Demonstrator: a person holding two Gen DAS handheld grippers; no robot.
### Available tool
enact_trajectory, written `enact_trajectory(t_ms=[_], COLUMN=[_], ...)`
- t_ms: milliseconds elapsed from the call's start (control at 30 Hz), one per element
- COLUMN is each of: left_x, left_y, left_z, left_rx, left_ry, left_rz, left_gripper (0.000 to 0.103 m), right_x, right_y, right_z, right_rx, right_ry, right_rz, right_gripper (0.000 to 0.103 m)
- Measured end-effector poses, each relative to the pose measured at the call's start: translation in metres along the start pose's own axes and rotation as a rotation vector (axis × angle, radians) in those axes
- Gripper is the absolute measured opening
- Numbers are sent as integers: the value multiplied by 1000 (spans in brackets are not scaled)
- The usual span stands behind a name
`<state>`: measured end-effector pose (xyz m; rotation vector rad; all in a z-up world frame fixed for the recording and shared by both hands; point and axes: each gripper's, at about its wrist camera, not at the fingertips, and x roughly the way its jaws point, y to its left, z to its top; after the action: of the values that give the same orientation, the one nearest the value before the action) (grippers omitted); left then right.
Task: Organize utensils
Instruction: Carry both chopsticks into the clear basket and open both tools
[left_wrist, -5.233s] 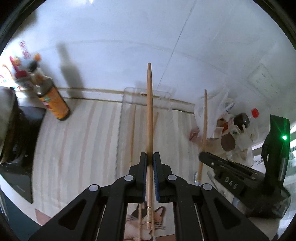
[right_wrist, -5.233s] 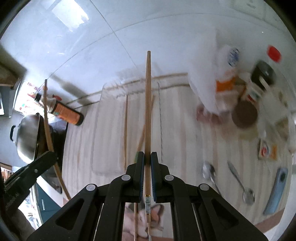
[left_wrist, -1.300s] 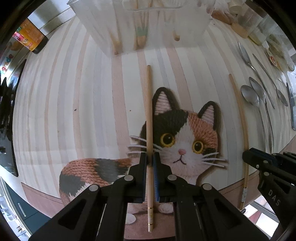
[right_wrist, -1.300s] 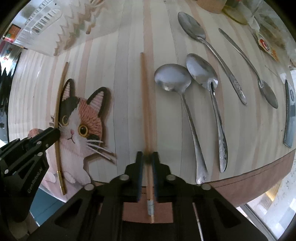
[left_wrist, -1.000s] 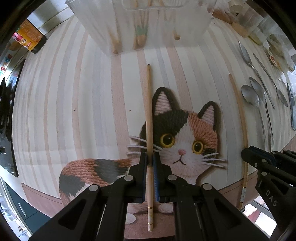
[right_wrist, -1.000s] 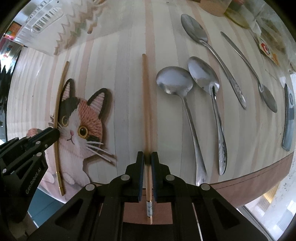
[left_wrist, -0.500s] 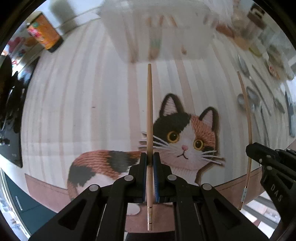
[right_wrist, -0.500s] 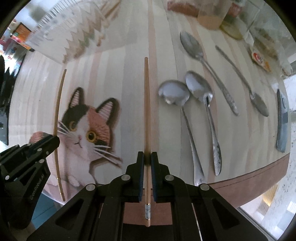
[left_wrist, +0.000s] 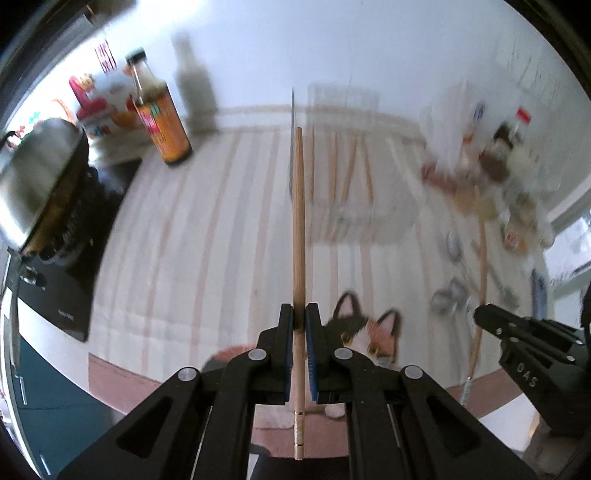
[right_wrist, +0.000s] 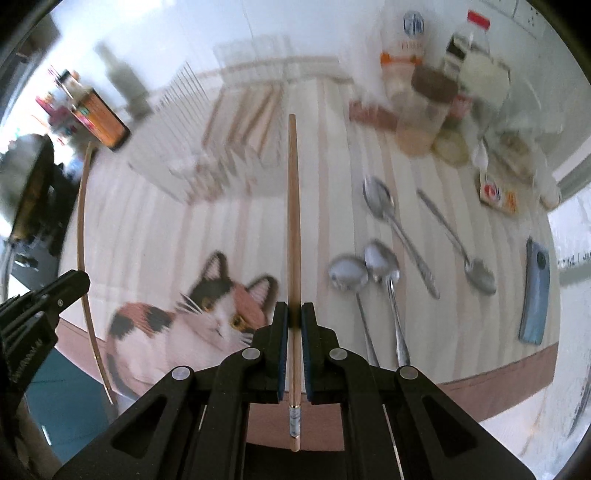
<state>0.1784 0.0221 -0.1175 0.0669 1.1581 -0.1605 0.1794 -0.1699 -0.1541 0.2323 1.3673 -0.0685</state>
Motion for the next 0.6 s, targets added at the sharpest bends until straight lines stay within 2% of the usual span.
enact_trajectory(t_ms=[133, 333, 467, 600], left_x=[-21, -29, -11, 19], left_y=[0, -2, -12, -22], left_z=[31, 89, 136, 176], left_rx=[-32, -42, -30, -22], left_ry=[-46, -98, -82, -20], left_rz=[-62, -91, -100, -122], left_gripper=[4, 4, 4, 4], right_x=[-26, -50, -48, -30], right_y=[0, 5, 9, 15], right_z=[24, 79, 129, 173], right_rx=[-4, 5, 10, 22], right_ry=[-64, -150, -163, -122], right_rz=[35, 63, 98, 134], right_gripper=[7, 7, 7, 7])
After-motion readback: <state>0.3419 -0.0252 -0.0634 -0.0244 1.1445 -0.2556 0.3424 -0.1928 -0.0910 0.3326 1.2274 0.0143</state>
